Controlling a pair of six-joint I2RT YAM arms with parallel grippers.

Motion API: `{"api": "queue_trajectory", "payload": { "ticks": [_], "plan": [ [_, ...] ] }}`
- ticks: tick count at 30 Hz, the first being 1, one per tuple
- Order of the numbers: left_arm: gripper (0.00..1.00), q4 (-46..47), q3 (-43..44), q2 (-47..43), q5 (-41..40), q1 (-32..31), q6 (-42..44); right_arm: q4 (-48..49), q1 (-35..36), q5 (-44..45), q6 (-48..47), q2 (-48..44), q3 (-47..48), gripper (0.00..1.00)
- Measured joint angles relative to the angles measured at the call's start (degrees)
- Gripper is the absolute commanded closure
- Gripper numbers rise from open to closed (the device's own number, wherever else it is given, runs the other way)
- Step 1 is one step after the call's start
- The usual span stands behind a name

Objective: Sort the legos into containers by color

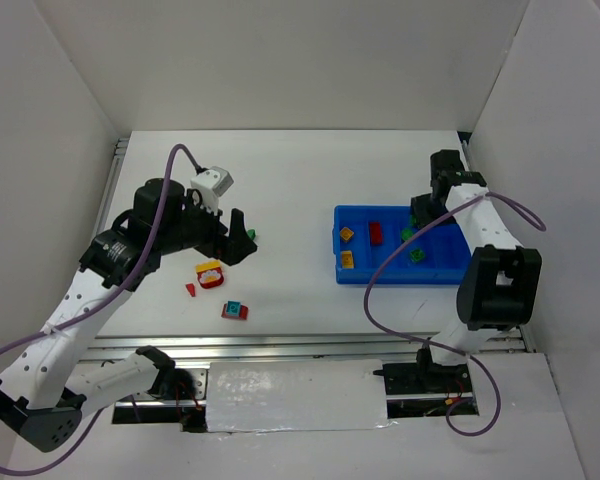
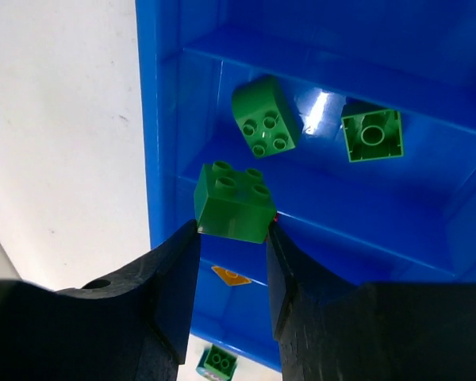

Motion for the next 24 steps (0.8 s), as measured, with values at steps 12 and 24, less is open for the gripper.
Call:
{"api": "queue_trajectory", "payload": {
  "ticks": [12, 24],
  "plan": [
    [0.01, -0.2, 0.0, 1.3, 1.0, 0.0, 0.1, 0.1, 0.0, 0.9, -4.0, -0.6, 0.0, 0.16],
    [0.00, -1.2, 0.7, 2.0, 1.2, 0.0, -0.1, -3.0, -2.4, 2.2, -10.7, -15.7, -5.0, 0.11]
  ]
}}
